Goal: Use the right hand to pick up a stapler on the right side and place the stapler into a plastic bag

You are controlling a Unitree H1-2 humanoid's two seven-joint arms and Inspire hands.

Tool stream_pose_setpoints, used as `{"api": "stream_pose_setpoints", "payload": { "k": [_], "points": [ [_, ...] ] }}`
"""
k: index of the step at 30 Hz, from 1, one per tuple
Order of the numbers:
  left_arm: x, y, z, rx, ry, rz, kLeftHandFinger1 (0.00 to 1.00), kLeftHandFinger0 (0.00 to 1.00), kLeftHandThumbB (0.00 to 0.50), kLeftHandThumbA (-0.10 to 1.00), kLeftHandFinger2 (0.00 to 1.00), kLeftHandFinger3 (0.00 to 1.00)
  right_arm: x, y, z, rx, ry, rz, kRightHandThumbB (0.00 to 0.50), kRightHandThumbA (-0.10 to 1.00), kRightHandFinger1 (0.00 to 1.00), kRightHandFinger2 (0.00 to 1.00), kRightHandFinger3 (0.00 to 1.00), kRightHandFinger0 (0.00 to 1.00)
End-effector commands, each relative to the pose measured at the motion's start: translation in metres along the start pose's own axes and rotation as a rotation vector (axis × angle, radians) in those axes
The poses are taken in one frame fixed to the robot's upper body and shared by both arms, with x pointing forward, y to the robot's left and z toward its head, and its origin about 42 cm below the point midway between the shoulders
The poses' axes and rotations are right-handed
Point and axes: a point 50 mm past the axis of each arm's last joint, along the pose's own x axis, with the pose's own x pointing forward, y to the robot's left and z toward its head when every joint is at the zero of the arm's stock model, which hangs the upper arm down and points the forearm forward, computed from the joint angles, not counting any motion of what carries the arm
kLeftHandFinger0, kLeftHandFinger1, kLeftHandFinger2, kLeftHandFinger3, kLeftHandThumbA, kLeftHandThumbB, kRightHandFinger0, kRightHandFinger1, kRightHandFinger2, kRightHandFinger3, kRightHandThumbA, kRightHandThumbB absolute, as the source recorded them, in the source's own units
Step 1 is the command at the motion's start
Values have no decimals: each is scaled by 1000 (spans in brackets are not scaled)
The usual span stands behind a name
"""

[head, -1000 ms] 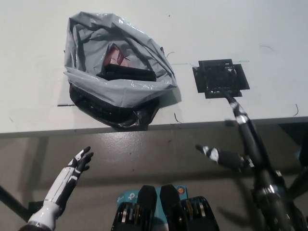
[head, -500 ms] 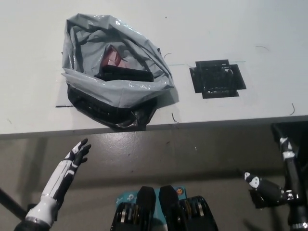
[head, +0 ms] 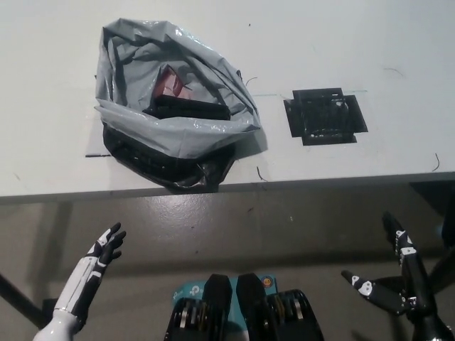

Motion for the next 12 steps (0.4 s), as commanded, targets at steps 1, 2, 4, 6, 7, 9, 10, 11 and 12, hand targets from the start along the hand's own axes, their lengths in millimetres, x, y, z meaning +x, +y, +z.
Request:
{"api": "stream_pose_setpoints", "payload": {
  "k": [1,2,4,6,7,9,10,11,12],
  "points": [
    [-7,6,4,13,-53,28,1000,1000,79,1000,1000,1000,0,4,4,28,-56,42,127,910,1000,1000,1000,1000],
    [-9,6,3,14,-52,28,1000,1000,82,1000,1000,1000,-2,5,2,28,-50,49,149,909,1000,1000,1000,1000],
    [-13,5,0,12,-47,30,1000,1000,92,1000,1000,1000,-6,7,1,31,-36,68,173,910,1000,1000,1000,1000],
    [-14,6,-1,8,-45,31,1000,1000,87,1000,1000,1000,-6,9,0,34,-32,80,185,912,1000,1000,1000,1000],
    [-14,6,-1,7,-43,32,1000,1000,85,1000,1000,1000,-5,10,0,34,-32,84,180,909,1000,1000,1000,1000],
    [-14,7,-1,0,-35,35,1000,1000,90,1000,1000,1000,-4,11,1,42,-25,91,185,891,1000,1000,1000,1000],
    [-14,7,-2,0,-35,36,1000,1000,70,1000,1000,1000,-4,11,1,38,-27,96,191,888,1000,1000,1000,1000],
    [-14,7,-3,0,-36,36,1000,1000,66,1000,1000,1000,-4,11,0,35,-28,99,192,888,1000,1000,1000,1000],
    [-14,7,-3,0,-36,36,1000,1000,66,1000,1000,1000,-4,11,0,35,-28,99,192,888,1000,1000,1000,1000]
  ]
}}
